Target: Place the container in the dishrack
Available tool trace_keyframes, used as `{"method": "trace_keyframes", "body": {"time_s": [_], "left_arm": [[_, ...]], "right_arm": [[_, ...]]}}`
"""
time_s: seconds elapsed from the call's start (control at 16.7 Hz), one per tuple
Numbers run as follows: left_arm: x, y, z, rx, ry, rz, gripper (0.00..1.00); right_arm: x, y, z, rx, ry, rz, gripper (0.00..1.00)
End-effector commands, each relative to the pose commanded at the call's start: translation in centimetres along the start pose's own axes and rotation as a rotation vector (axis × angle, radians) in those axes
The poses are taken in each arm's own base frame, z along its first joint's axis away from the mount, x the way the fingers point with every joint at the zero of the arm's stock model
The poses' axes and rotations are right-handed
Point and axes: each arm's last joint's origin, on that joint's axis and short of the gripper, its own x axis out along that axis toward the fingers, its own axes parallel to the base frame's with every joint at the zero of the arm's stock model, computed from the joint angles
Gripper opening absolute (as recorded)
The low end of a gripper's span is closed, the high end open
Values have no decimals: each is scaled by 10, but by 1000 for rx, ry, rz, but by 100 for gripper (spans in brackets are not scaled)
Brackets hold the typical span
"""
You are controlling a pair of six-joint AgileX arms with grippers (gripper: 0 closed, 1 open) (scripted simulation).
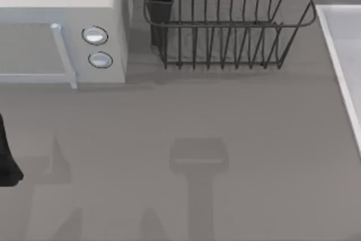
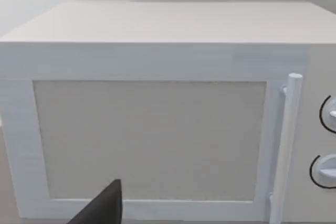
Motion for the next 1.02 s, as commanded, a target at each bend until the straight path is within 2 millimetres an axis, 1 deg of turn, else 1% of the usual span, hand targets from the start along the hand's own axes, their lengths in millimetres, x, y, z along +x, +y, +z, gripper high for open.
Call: {"method": "trace_keyframes", "body": {"time_s": [0.12, 0.18, 0.42, 0.54, 0.66, 0.9, 1.02], "left_arm": [[0, 0, 0, 0, 0, 0, 100], [0, 0, 0, 0, 0, 0, 100], [0, 0, 0, 0, 0, 0, 100], [0, 0, 0, 0, 0, 0, 100], [0, 0, 0, 0, 0, 0, 100], [0, 0, 0, 0, 0, 0, 100], [0, 0, 0, 0, 0, 0, 100]], "right_arm": [[3, -11, 1, 3, 20, 19, 100], [3, -13, 1, 3, 22, 22, 100], [3, -11, 2, -1, 21, 19, 100], [8, -12, 2, 1, 23, 22, 100], [24, -13, 3, 3, 24, 24, 100], [71, -14, 3, 2, 18, 17, 100], [92, -12, 1, 3, 18, 18, 100]]}}
